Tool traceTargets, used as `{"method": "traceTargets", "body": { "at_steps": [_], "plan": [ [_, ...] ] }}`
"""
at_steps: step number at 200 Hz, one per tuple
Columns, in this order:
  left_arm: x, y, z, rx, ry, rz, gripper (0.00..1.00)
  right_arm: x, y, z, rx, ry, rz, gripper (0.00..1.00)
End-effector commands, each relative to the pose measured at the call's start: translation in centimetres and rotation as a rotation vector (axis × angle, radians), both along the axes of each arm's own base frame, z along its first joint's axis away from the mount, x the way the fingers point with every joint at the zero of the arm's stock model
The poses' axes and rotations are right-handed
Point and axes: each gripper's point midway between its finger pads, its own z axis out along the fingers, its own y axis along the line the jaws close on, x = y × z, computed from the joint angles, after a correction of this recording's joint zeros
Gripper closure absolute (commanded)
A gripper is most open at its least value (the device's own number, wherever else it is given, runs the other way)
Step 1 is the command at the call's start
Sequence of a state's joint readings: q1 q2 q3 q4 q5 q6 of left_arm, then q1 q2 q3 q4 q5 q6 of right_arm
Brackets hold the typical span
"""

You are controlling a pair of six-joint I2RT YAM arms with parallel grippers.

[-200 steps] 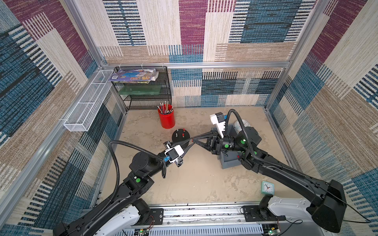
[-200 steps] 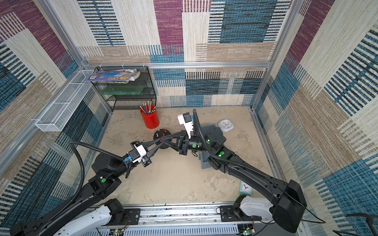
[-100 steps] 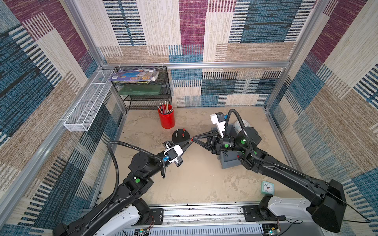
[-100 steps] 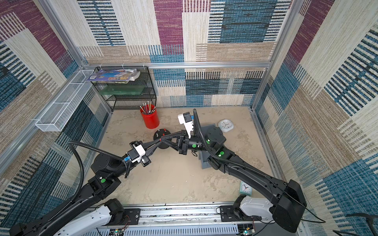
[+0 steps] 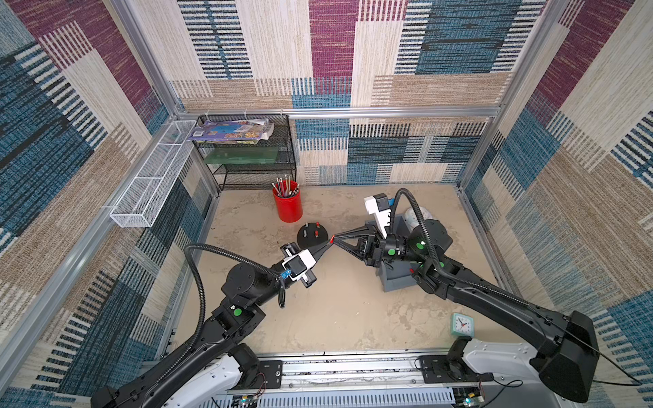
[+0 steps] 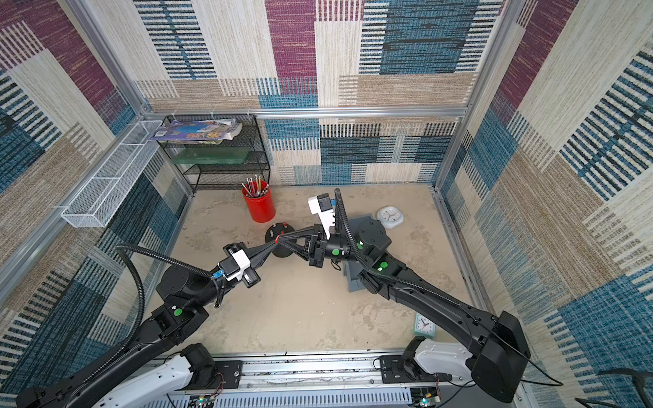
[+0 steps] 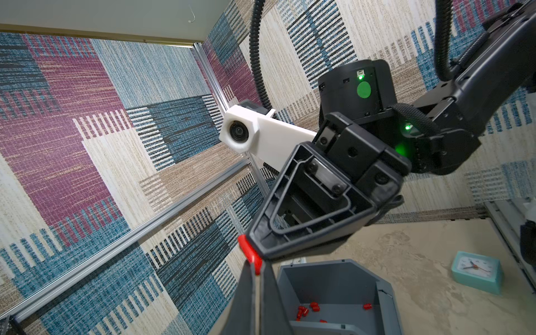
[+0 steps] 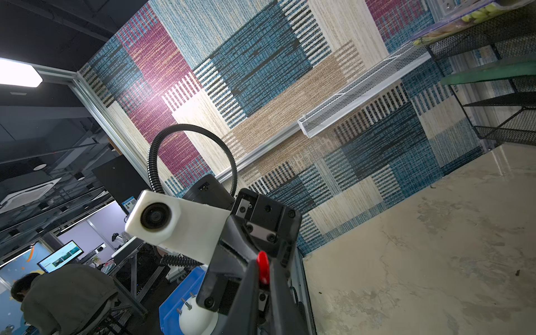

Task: Cover the protruding screws with screw protection sleeves
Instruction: Pick up the screw protection sleeve from the storage box, then attach the screw protection sleeve to the screw.

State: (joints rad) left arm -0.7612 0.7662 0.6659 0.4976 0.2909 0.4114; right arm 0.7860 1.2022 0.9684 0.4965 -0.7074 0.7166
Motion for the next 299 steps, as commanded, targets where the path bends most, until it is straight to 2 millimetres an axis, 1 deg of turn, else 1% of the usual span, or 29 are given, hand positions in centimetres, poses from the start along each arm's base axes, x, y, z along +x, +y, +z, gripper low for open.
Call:
{"method": "traceTargets", "body": {
  "at_steps": [1, 29, 78, 105, 125, 147, 160, 189, 206, 226, 237, 268, 282, 299],
  "plan": [
    [-1.1, -0.3, 1.1, -0.026, -0.017, -0.061, 1.00, -0.1, 0.2, -0.6, -0.030, 0.002, 0.001, 0.86],
    [-0.2, 0.0, 0.8, -0.034, 0.024, -0.022, 1.00, 0.0, -0.5, 0.2, -0.023, -0.023, -0.041, 0.78],
    [0.8, 0.2, 0.3, -0.034, 0.065, 0.021, 1.00, -0.2, -1.4, 1.2, -0.018, -0.063, -0.069, 0.77],
    [1.7, 0.3, -0.1, -0.003, 0.139, 0.063, 1.00, 0.1, -2.4, 1.9, -0.014, -0.078, -0.112, 0.77],
    [3.0, 0.9, -0.2, 0.042, 0.306, 0.127, 1.00, 0.7, -3.6, 2.1, -0.020, -0.078, -0.157, 0.77],
    [4.5, 2.1, -1.5, 0.048, 0.519, 0.230, 1.00, 1.1, -4.8, 1.6, -0.023, -0.074, -0.192, 0.77],
    [5.6, 3.6, -2.1, 0.019, 0.652, 0.336, 1.00, 1.3, -5.4, 1.2, -0.028, -0.067, -0.207, 0.77],
    [6.5, 5.9, -3.3, 0.017, 0.879, 0.482, 1.00, 1.1, -6.5, 0.5, -0.046, -0.065, -0.231, 0.77],
    [7.0, 6.6, -3.8, 0.019, 0.999, 0.523, 1.00, 1.0, -7.1, 0.2, -0.052, -0.067, -0.249, 0.78],
    [8.0, 6.8, -4.7, 0.021, 1.155, 0.522, 1.00, 0.8, -7.8, 0.0, -0.048, -0.067, -0.262, 0.78],
    [8.8, 6.7, -5.6, 0.023, 1.267, 0.501, 1.00, 0.6, -8.0, -0.1, -0.047, -0.065, -0.262, 0.78],
    [10.6, 5.9, -9.2, 0.047, 1.586, 0.428, 1.00, -0.3, -8.2, -0.4, -0.037, -0.058, -0.237, 0.79],
    [11.8, 6.0, -10.7, 0.032, 1.672, 0.423, 1.00, -0.6, -8.4, -0.5, -0.028, -0.054, -0.239, 0.79],
    [13.3, 6.6, -12.6, -0.004, 1.768, 0.441, 1.00, -0.8, -8.7, -0.9, -0.017, -0.047, -0.241, 0.79]
  ]
}}
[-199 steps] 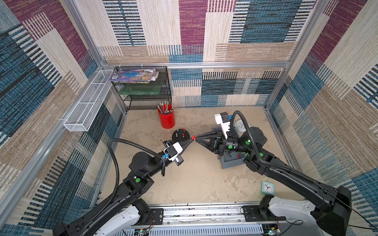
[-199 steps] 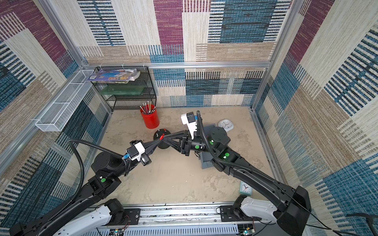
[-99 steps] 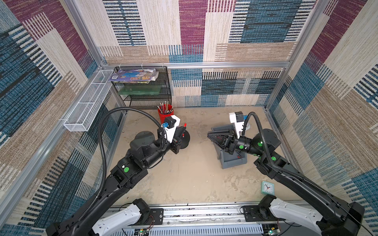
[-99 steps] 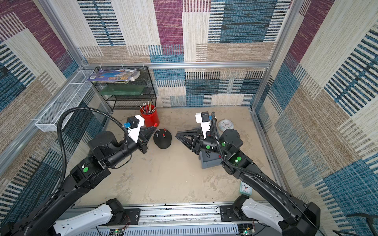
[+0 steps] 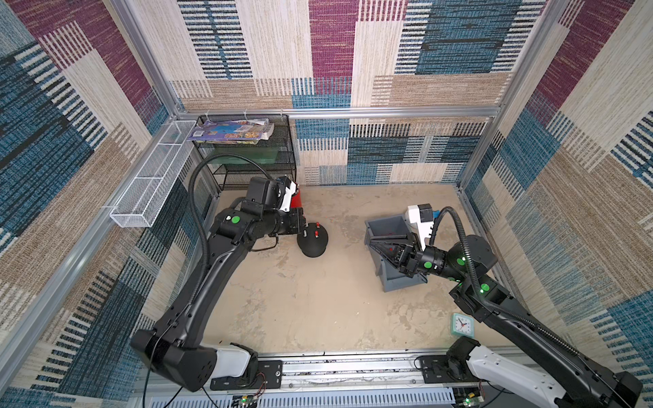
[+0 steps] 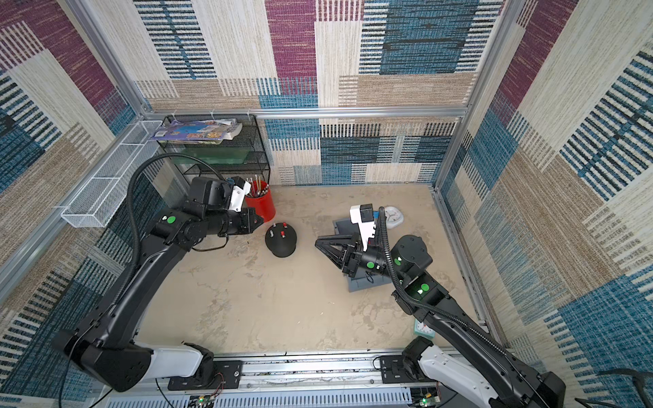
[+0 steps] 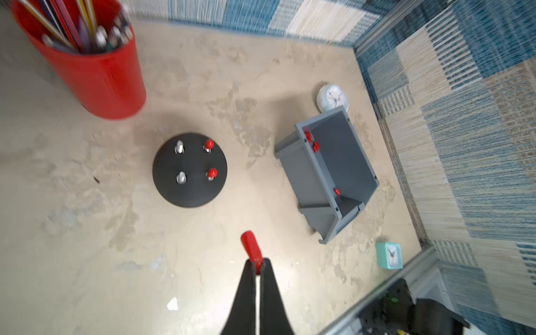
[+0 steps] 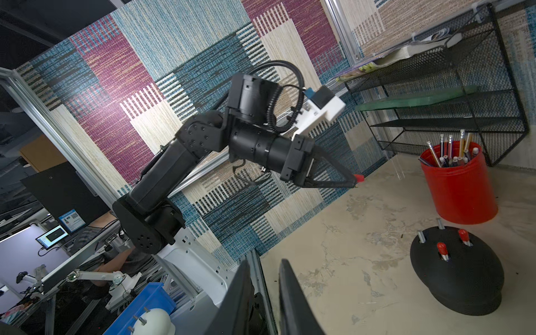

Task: Cover the protruding screws with screw protection sleeves
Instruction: Attach the screw protection sleeve to the screw.

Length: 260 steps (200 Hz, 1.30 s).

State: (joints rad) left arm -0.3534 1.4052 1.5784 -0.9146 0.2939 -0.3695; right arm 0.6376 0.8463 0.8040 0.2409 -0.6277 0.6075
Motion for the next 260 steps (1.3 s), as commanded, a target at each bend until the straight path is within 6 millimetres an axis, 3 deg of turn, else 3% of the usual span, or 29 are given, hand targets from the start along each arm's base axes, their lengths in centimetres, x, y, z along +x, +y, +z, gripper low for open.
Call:
{"method": "traceTargets", "body": {
  "at_steps": [1, 63, 115, 148, 207, 260],
  "plan": [
    [-0.8, -0.5, -2.1, -0.114, 0.209, 0.001, 1.00, -0.5, -0.3, 0.3, 0.031, -0.005, 0.006, 0.79],
    [2.3, -0.6, -7.7, -0.205, 0.467, 0.082, 1.00, -1.1, -0.4, -0.3, 0.039, -0.004, 0.012, 0.79],
    [4.6, 2.1, -11.3, -0.151, 0.556, 0.191, 1.00, -1.2, -0.4, -1.0, 0.037, 0.000, 0.014, 0.79],
    [5.9, 2.8, -12.2, -0.144, 0.590, 0.208, 1.00, -1.2, -0.5, -1.2, 0.040, -0.001, 0.009, 0.79],
    [7.0, 2.1, -13.6, -0.162, 0.628, 0.186, 1.00, -0.8, -0.5, -1.9, 0.032, 0.012, -0.015, 0.79],
    [7.3, 1.4, -12.7, -0.199, 0.619, 0.158, 1.00, -0.4, -0.2, -2.5, 0.019, 0.018, -0.017, 0.79]
  ]
}}
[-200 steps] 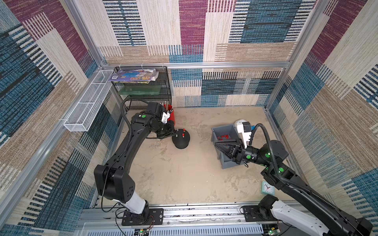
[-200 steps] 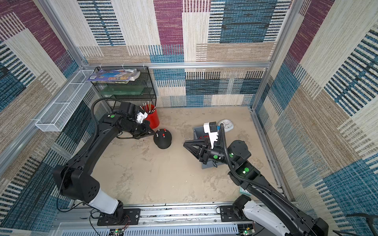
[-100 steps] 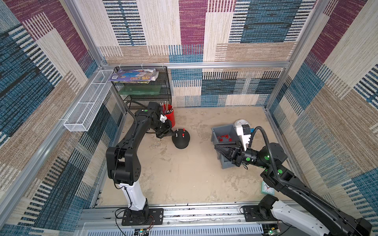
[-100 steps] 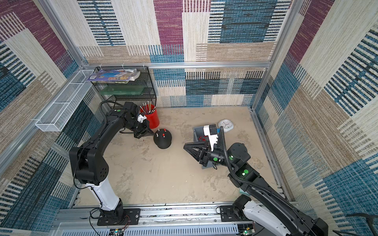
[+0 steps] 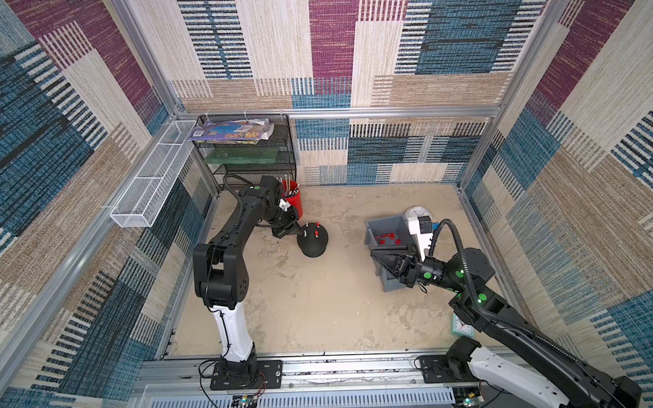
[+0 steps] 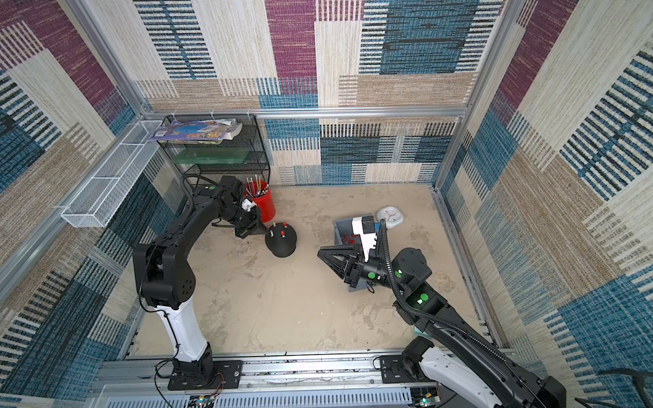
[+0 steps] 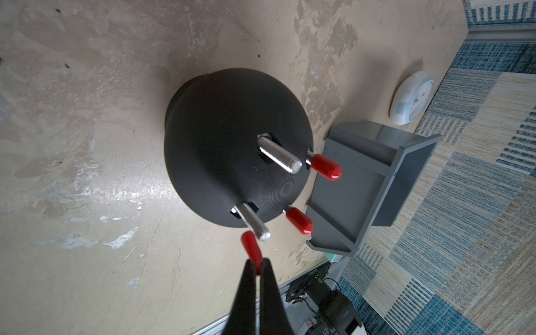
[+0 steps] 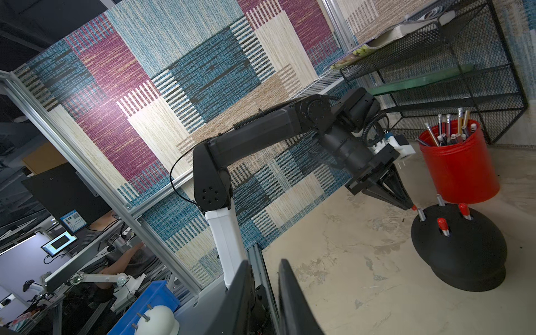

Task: Cover the protruding screws with screw protection sleeves
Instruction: Attach the screw protection sleeve to the screw.

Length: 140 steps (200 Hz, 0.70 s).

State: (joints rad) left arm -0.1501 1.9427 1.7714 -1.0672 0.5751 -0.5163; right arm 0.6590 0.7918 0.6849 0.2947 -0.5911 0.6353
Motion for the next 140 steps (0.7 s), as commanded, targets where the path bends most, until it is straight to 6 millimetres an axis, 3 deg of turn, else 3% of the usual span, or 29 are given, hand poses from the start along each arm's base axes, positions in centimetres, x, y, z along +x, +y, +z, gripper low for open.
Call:
{"method": "traceTargets", "body": {
  "at_steps": [1, 59, 140],
  "plan": [
    [-0.1, -0.5, 0.8, -0.037, -0.001, -0.009, 1.00, 0.2, 0.0, 0.3, 0.011, -0.020, -0.007, 0.79],
    [-0.4, -0.9, 1.7, -0.072, -0.005, -0.015, 1.00, 0.5, 0.2, 0.0, 0.004, -0.014, -0.013, 0.79],
    [-0.3, -0.7, 0.6, -0.050, 0.008, -0.019, 1.00, 0.6, 0.1, -0.1, 0.000, -0.011, -0.020, 0.79]
  ]
}}
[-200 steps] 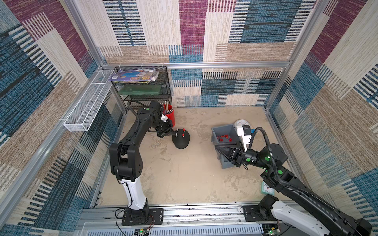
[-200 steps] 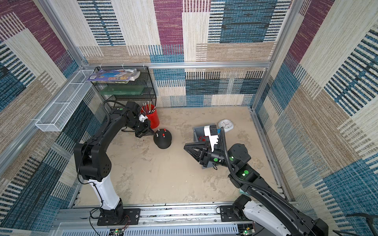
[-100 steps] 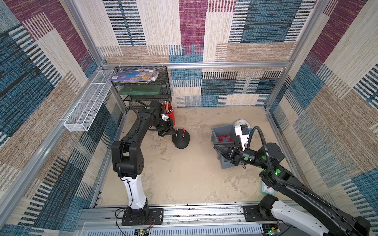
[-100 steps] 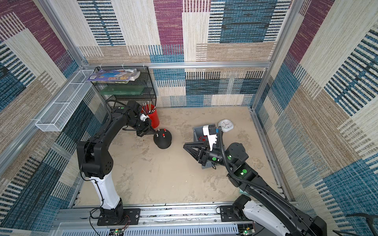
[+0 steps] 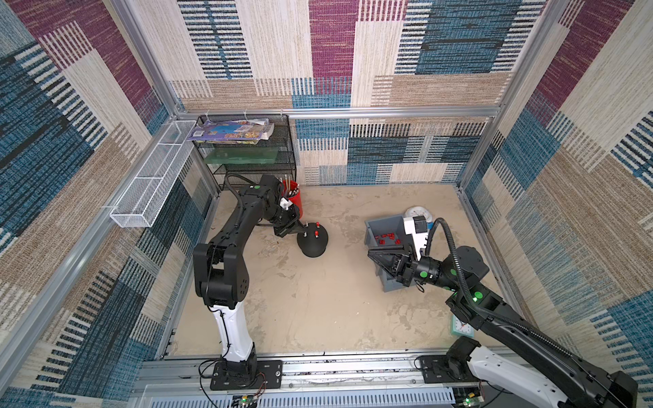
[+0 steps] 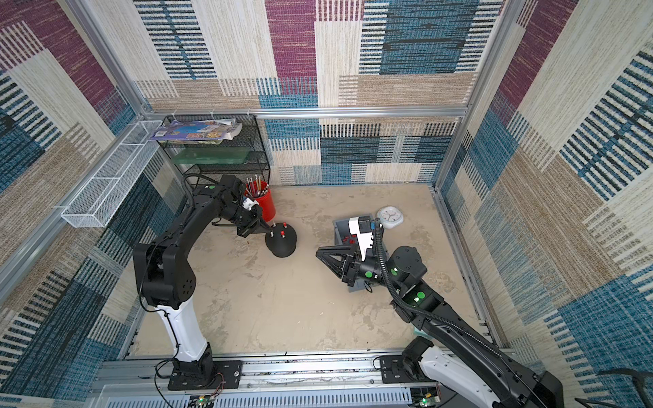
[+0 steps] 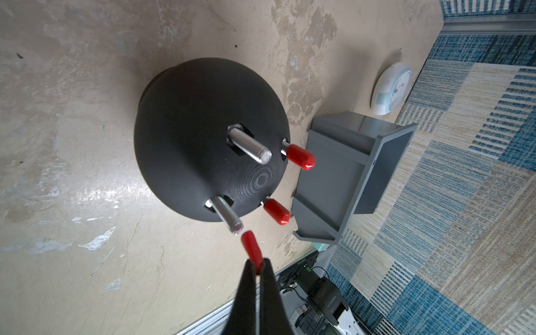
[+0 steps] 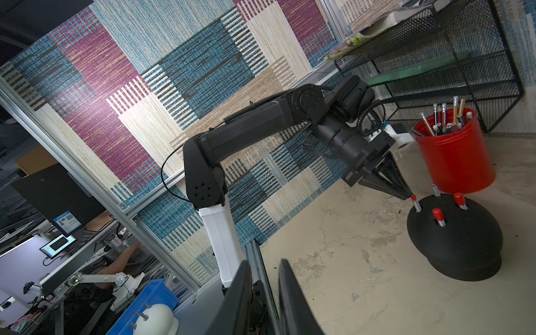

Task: Cover the protruding screws with screw protection sleeves
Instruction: Attach the screw protection sleeve to the screw.

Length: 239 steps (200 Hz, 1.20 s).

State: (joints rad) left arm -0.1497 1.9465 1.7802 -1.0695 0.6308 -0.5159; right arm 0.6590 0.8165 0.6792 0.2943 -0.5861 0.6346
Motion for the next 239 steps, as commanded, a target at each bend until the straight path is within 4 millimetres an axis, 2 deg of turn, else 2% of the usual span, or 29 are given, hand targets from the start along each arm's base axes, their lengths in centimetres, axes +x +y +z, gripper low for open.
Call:
{"method": "traceTargets", "body": {
  "at_steps": [1, 79, 205, 239],
  "plan": [
    [-0.24, 0.10, -0.01, 0.004, 0.003, -0.005, 1.00, 0.03, -0.24, 0.85, 0.018, -0.036, -0.015, 0.79],
    [-0.75, 0.37, -0.21, 0.014, 0.009, -0.004, 1.00, 0.03, -0.23, 0.85, 0.020, -0.035, -0.015, 0.79],
    [0.03, 0.58, -0.92, 0.019, 0.012, -0.007, 1.00, 0.16, -0.25, 0.39, 0.008, -0.032, -0.022, 0.79],
    [0.13, 0.42, -0.42, 0.005, 0.002, -0.009, 1.00, 0.24, -0.19, 0.15, 0.001, -0.026, -0.024, 0.79]
  ]
}}
